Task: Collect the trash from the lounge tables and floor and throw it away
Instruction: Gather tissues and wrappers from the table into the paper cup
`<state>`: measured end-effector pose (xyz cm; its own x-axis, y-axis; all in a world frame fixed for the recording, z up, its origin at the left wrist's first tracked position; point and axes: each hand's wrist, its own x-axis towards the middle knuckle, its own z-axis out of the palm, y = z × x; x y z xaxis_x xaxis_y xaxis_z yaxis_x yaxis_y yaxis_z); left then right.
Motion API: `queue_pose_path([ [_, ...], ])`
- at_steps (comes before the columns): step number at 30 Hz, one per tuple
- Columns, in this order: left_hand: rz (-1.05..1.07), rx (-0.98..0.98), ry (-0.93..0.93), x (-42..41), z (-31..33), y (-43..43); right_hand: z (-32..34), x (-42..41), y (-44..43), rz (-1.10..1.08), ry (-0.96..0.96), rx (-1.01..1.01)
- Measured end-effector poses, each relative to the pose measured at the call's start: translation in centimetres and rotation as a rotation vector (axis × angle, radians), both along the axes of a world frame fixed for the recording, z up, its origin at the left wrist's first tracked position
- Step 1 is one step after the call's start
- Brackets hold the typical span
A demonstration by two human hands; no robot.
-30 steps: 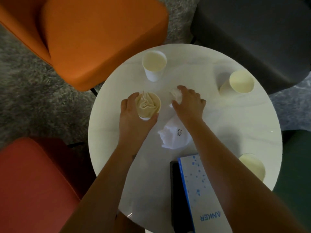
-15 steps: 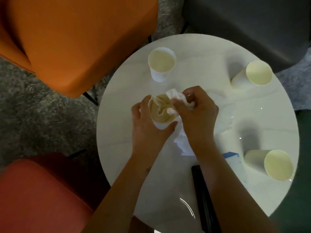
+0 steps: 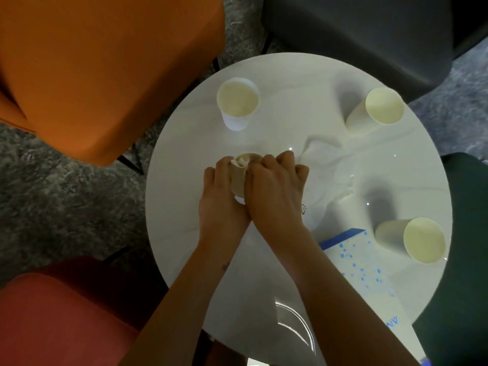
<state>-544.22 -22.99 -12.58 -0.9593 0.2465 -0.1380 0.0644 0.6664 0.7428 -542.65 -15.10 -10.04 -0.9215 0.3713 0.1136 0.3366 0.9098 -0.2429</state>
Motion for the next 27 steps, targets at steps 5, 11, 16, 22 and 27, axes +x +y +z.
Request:
queue_pose_path([
  [5, -0.228, -0.303, 0.157, 0.1, -0.5, -0.3, -0.5, 0.4, 0.7, 0.144, -0.157, -0.009],
  [11, -0.335, -0.513, 0.345, -0.1, 0.4, 0.7, 0.0, 1.0, 2.8, 0.228, -0.105, -0.137],
  [16, -0.316, -0.551, 0.638, 0.1, 0.5, 2.0, 0.9, 1.4, 5.3, 0.25, 0.114, -0.353],
  [22, 0.098, -0.137, 0.068, 1.0, 0.1, 3.8, -0.6, 3.5, 10.0, -0.245, -0.074, -0.385],
  [27, 0.177, -0.119, 0.059, 0.8, -0.1, 4.8, -2.5, 5.0, 11.1, -0.186, -0.598, -0.347],
])
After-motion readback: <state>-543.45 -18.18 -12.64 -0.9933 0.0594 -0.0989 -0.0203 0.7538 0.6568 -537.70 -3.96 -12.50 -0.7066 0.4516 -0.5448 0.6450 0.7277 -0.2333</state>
